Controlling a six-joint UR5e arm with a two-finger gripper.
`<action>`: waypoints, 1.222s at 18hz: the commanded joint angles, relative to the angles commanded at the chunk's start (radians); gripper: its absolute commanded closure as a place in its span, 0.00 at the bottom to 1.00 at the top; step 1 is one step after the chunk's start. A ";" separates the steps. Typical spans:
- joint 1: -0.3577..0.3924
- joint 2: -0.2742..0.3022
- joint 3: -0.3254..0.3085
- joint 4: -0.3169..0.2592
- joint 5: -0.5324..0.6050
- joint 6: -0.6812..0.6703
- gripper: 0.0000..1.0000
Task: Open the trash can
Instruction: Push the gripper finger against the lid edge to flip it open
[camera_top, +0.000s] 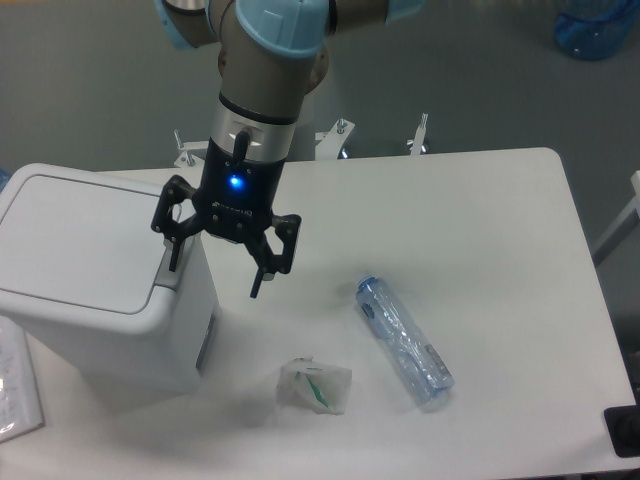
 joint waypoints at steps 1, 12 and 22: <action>0.000 -0.002 -0.003 0.000 0.000 0.000 0.00; 0.000 0.003 -0.051 0.063 0.009 0.000 0.00; 0.002 0.003 -0.035 0.061 0.009 0.000 0.00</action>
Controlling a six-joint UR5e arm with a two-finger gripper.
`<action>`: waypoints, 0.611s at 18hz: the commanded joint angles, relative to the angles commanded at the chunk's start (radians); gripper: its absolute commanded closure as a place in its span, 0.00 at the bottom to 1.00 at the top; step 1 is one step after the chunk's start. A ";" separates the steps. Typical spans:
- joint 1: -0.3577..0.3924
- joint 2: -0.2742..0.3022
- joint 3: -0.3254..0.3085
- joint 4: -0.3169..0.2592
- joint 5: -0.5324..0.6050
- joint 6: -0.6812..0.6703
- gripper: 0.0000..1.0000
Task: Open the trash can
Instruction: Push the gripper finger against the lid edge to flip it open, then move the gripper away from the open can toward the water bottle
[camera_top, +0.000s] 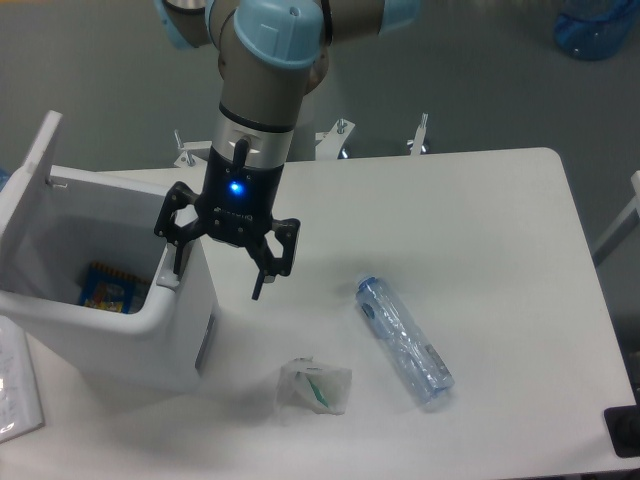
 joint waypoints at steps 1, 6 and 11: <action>0.006 0.000 0.003 -0.002 0.000 0.000 0.00; 0.069 -0.005 0.003 0.025 0.002 0.030 0.00; 0.179 -0.063 0.000 0.040 0.003 0.167 0.00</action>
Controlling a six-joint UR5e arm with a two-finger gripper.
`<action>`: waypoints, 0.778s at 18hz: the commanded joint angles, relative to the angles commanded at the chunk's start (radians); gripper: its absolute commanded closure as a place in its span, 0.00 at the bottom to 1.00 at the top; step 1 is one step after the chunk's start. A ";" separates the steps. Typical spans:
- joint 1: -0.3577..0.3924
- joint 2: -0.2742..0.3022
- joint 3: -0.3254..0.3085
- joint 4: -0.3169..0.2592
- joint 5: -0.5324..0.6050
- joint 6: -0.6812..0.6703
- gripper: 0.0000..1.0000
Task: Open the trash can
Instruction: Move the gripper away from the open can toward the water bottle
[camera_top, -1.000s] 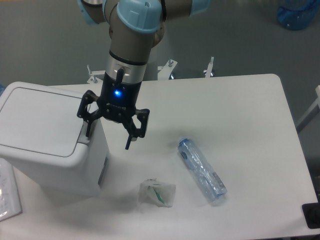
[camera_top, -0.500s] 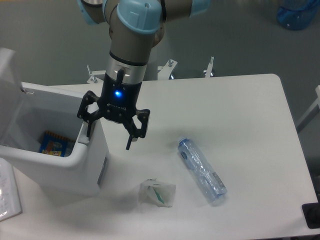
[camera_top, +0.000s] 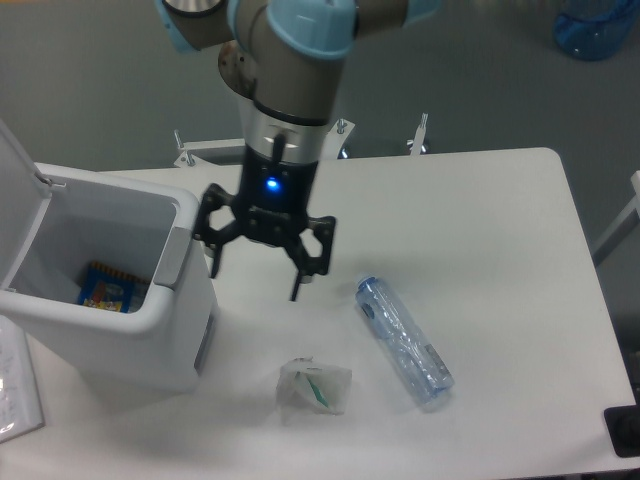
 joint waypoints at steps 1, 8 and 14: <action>0.035 -0.024 0.005 0.000 0.000 0.043 0.00; 0.115 -0.181 0.075 0.029 0.006 0.241 0.00; 0.108 -0.229 0.098 0.020 0.204 0.365 0.00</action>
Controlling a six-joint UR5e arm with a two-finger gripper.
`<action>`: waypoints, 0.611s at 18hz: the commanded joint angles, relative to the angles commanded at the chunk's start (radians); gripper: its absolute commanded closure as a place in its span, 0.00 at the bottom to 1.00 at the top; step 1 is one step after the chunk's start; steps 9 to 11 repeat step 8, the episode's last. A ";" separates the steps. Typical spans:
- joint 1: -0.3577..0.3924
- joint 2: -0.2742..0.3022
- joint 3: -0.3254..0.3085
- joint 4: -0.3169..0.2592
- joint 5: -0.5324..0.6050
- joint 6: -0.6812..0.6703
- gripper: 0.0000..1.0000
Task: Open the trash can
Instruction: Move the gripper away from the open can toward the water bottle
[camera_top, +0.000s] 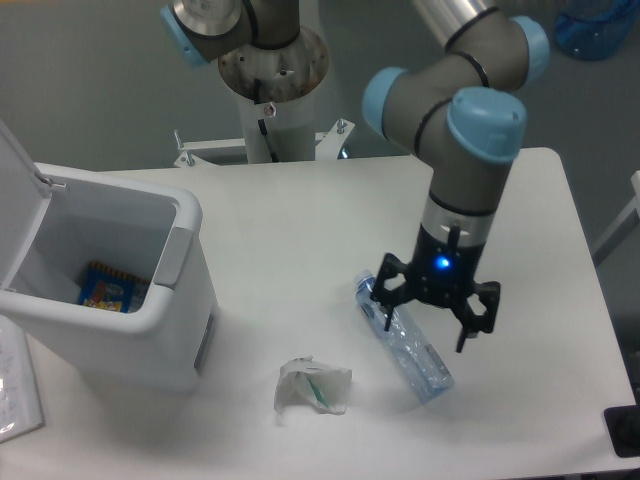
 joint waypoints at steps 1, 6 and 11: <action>0.000 0.000 -0.006 -0.002 0.018 0.028 0.00; -0.018 -0.017 -0.005 -0.046 0.127 0.106 0.00; -0.025 -0.023 -0.002 -0.057 0.143 0.117 0.00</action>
